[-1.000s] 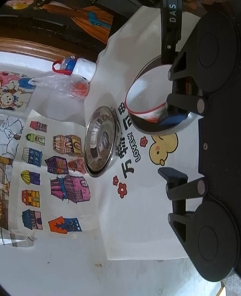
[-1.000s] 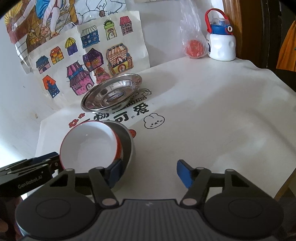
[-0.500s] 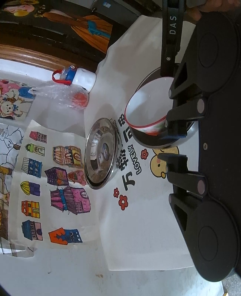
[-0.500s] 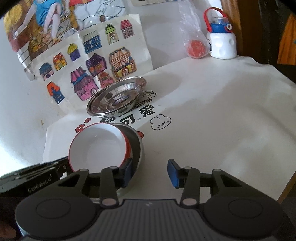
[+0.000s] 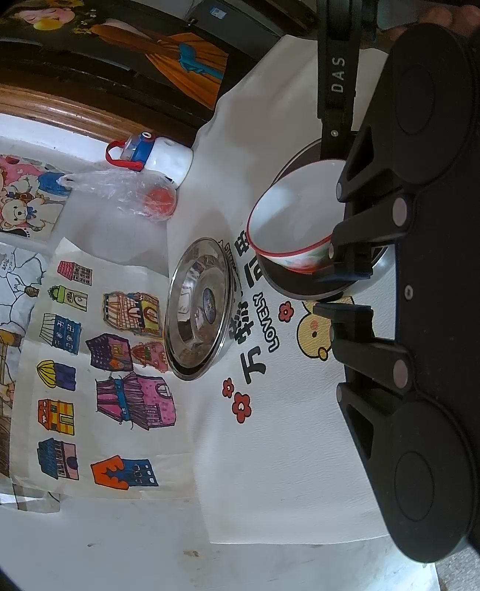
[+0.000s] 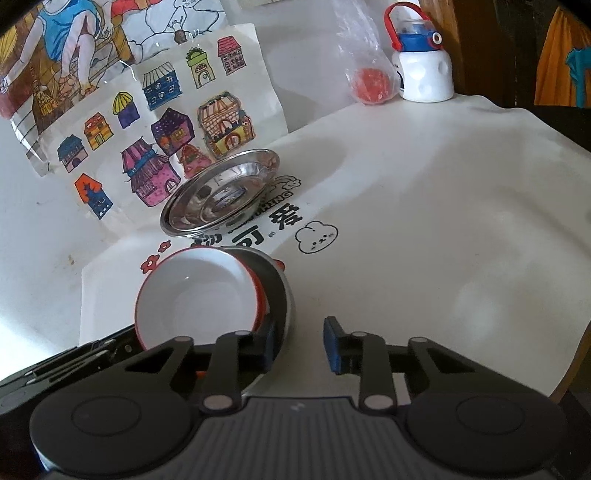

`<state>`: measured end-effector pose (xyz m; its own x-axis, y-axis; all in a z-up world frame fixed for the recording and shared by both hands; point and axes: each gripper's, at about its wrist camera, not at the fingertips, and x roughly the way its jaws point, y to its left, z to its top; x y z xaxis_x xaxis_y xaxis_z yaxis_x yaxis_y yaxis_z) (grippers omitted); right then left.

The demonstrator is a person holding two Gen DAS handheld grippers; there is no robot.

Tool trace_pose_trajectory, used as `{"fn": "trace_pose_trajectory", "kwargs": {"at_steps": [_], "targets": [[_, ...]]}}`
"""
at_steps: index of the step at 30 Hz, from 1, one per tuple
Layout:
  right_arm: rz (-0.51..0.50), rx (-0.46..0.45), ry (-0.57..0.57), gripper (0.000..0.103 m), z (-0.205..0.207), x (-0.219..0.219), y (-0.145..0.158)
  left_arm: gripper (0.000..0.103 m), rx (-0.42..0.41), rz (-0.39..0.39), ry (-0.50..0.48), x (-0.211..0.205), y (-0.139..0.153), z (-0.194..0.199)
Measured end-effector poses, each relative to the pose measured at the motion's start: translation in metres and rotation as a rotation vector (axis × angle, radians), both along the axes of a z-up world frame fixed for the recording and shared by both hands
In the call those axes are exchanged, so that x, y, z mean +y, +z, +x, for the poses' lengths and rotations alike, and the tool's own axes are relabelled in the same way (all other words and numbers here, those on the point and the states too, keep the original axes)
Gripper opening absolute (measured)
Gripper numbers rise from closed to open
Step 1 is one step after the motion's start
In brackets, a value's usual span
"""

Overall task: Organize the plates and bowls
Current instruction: 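Lift the steel bowl with both grippers and carry it over the steel plates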

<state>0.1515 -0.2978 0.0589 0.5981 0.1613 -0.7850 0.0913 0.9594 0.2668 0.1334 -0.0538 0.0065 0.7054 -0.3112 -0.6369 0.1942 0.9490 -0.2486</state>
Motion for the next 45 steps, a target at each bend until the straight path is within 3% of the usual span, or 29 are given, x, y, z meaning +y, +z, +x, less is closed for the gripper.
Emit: {"fn": "trace_pose_trajectory", "kwargs": {"at_steps": [2,45], "targets": [[-0.010,-0.005,0.007,0.013,0.000,0.006,0.002,0.012,0.003,-0.005,0.001,0.001,0.000,0.001],[0.092,-0.036,-0.061,0.012,-0.010,-0.003,-0.005,0.008,0.024,-0.071,0.049,0.003,-0.002,-0.001]]}}
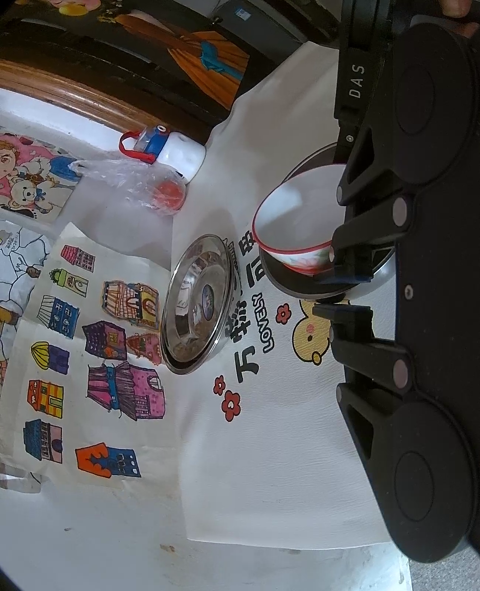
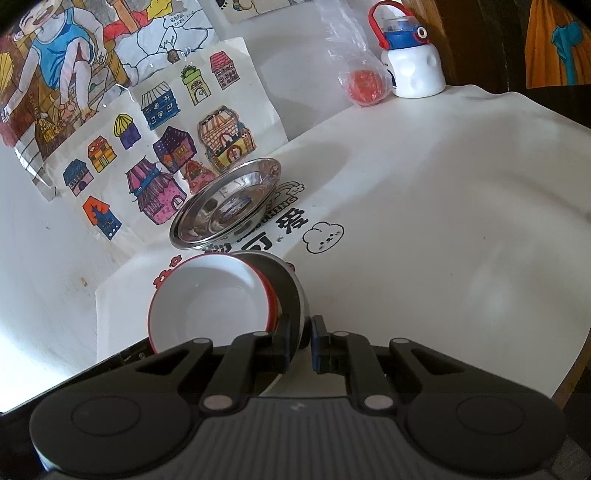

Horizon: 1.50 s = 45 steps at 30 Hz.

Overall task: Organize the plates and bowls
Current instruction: 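Lift the steel bowl with both grippers and carry it over the steel plates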

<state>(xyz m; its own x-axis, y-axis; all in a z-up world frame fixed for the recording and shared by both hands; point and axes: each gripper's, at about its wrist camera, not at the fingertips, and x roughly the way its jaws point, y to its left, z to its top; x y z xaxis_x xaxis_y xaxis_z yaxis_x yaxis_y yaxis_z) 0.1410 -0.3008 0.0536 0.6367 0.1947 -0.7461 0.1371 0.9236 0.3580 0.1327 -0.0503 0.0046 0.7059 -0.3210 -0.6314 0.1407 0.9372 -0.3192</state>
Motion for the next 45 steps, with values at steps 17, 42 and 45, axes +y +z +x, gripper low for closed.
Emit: {"fn": "trace_pose_trajectory", "kwargs": {"at_steps": [17,42,45], "targets": [[0.014,0.002,-0.021,0.012,-0.001,-0.007,0.000,0.008,0.000,0.001,0.003,-0.007,0.001,-0.001],[0.002,-0.062,-0.042,0.012,0.018,-0.007,0.008,0.008,-0.036,0.001,-0.003,-0.019,0.011,0.017],[0.004,-0.080,-0.037,0.012,0.028,-0.007,0.014,0.008,-0.053,0.002,0.003,-0.020,0.016,0.024]]}}
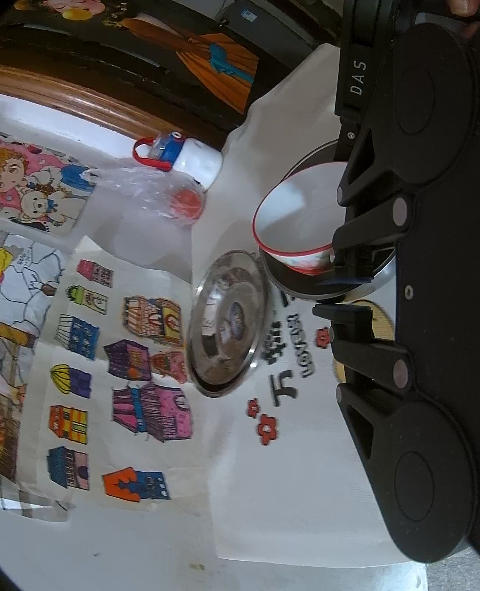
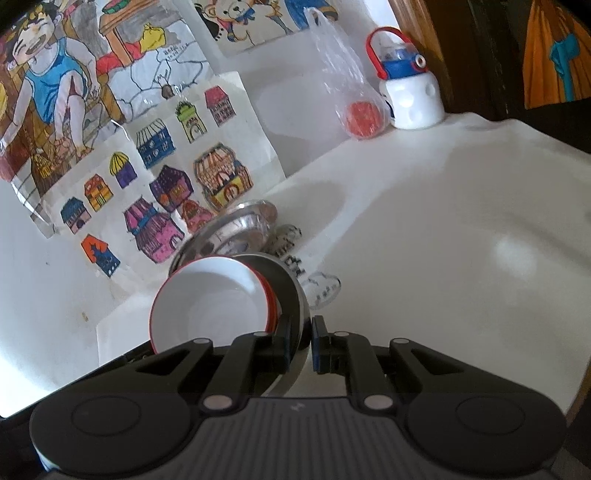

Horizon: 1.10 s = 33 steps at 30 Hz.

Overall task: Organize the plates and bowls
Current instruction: 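Lift the steel bowl with both grippers and carry it over the steel plates, then lower the steel bowl onto the stack of steel plates with both grippers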

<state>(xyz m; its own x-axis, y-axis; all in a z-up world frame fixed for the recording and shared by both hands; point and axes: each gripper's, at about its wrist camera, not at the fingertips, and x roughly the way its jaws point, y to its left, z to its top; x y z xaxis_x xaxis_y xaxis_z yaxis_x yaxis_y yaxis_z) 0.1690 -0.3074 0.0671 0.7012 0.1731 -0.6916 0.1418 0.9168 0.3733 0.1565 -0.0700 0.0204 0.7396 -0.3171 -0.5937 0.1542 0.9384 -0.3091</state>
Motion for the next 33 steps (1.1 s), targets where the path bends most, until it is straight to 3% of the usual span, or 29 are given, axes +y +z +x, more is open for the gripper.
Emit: {"fn": "trace_pose_trajectory", "kwargs": {"at_steps": [13,33], "targets": [[-0.015,-0.050,0.048,0.012,0.063,0.012,0.013,0.008,-0.054,0.004,0.059,0.006,0.015,0.044],[-0.037,-0.022,0.097,0.012,0.139,0.022,-0.012,0.008,-0.044,0.030,0.126,0.009,0.003,0.122]]}}
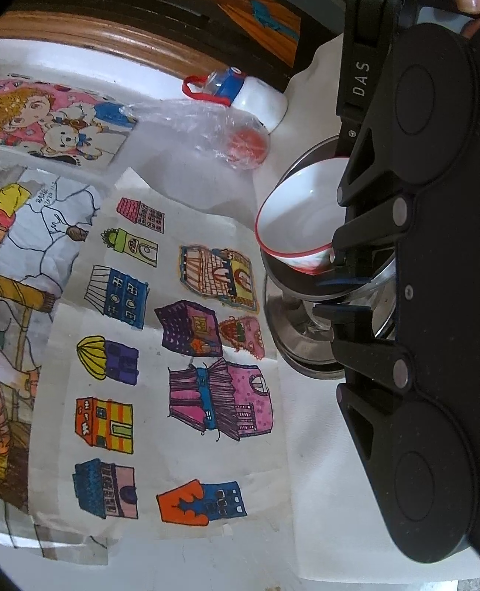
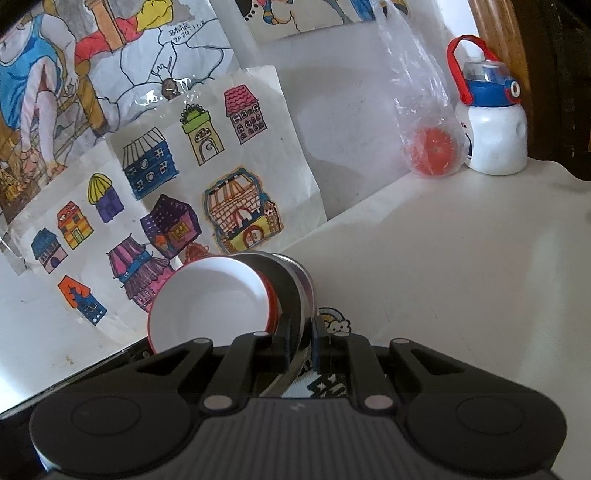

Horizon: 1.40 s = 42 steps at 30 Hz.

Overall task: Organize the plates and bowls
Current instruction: 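Lower the steel bowl onto the stack of steel plates with both grippers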

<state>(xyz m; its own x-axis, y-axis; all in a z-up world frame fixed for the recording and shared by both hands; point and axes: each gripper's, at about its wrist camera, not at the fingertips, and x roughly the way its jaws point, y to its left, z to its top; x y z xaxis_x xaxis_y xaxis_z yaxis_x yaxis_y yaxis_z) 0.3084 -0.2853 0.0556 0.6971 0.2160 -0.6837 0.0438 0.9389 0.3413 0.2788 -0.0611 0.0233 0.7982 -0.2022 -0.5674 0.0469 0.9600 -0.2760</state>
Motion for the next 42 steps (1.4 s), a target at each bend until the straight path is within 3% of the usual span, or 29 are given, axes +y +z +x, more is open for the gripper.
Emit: {"fn": "trace_pose_trajectory", "kwargs": {"at_steps": [23,42], "targets": [[0.004,0.051,0.047,0.012,0.039,0.015,-0.023,0.008,0.055,0.016,0.052,0.012,-0.015,0.037],[0.002,0.047,0.058,0.012,0.049,0.019,-0.027,0.008,0.085,0.001,0.085,0.017,-0.021,0.044]]}}
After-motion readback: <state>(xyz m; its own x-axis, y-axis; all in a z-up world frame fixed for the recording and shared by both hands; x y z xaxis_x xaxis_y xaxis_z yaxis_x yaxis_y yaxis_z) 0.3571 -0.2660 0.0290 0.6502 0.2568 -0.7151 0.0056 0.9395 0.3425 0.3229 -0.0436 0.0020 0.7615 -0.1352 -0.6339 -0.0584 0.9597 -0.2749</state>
